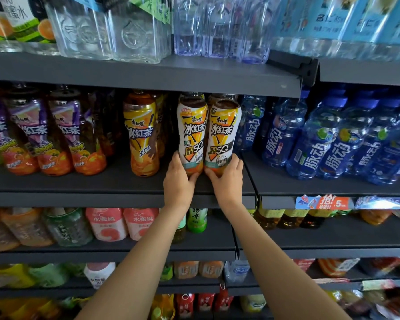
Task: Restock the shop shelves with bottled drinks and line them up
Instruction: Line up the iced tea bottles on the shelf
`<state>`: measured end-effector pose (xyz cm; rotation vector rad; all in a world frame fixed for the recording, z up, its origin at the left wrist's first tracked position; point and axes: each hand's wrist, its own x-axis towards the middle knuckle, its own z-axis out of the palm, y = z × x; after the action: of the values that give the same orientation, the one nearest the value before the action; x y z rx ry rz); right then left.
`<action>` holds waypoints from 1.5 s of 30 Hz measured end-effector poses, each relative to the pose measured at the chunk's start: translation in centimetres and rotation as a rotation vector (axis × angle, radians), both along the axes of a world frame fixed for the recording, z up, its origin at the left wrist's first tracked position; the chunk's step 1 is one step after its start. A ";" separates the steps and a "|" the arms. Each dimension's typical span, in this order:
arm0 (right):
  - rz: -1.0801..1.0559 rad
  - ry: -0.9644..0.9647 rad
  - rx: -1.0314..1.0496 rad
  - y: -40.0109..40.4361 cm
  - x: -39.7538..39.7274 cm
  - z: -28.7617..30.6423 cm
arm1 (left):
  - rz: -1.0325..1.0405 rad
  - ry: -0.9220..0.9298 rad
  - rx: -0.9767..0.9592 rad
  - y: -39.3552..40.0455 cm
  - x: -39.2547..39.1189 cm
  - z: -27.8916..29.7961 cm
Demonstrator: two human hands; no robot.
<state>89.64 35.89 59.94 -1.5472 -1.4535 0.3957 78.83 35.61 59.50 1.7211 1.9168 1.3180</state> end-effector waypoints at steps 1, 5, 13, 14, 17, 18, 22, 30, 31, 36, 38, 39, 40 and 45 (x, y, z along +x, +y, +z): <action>0.006 -0.010 0.005 0.0 0.0 0.1 | -0.008 -0.001 -0.002 0.1 0.0 0.1; 0.011 -0.023 0.003 -0.1 -0.1 0.3 | -0.036 0.001 -0.018 0.1 -0.2 0.0; 0.027 -0.028 -0.012 -0.1 0.2 0.4 | -0.057 0.001 -0.015 0.3 -0.7 -0.2; 0.026 -0.029 -0.014 -0.1 0.1 0.3 | -0.058 0.002 -0.009 0.3 -0.7 -0.2; 0.020 -0.047 -0.015 -0.1 0.0 0.3 | -0.063 0.011 0.001 0.4 -0.8 -0.3; 0.020 -0.057 -0.017 0.0 0.0 0.3 | -0.066 0.013 0.004 0.4 -0.8 -0.3; 0.029 -0.088 -0.036 0.1 0.0 0.4 | -0.066 0.012 0.004 0.7 -0.8 -0.3; 0.179 -0.057 -0.118 0.8 2.3 0.9 | -0.055 -0.003 0.040 0.4 -0.6 -0.4; 0.209 -0.038 -0.116 0.8 3.0 1.1 | -0.020 -0.027 0.095 0.0 -0.3 -0.1; 0.062 0.112 0.006 2.8 6.8 2.3 | 0.147 0.127 0.395 -1.7 3.1 1.1; -0.028 0.076 -0.011 4.8 7.5 2.9 | 0.147 0.148 0.315 -1.0 4.7 1.5; -0.048 0.050 -0.041 5.9 7.6 3.2 | 0.159 0.152 0.274 -0.5 5.3 1.7; -0.057 0.032 -0.066 7.0 7.4 3.4 | 0.179 0.159 0.248 0.0 5.8 1.7; -0.159 -0.046 -0.115 12.1 5.5 2.8 | 0.293 0.336 0.297 1.6 6.2 0.7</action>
<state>95.14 48.01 62.72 -1.7606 -1.3513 0.3561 85.00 37.24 60.17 1.9634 2.3314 1.5651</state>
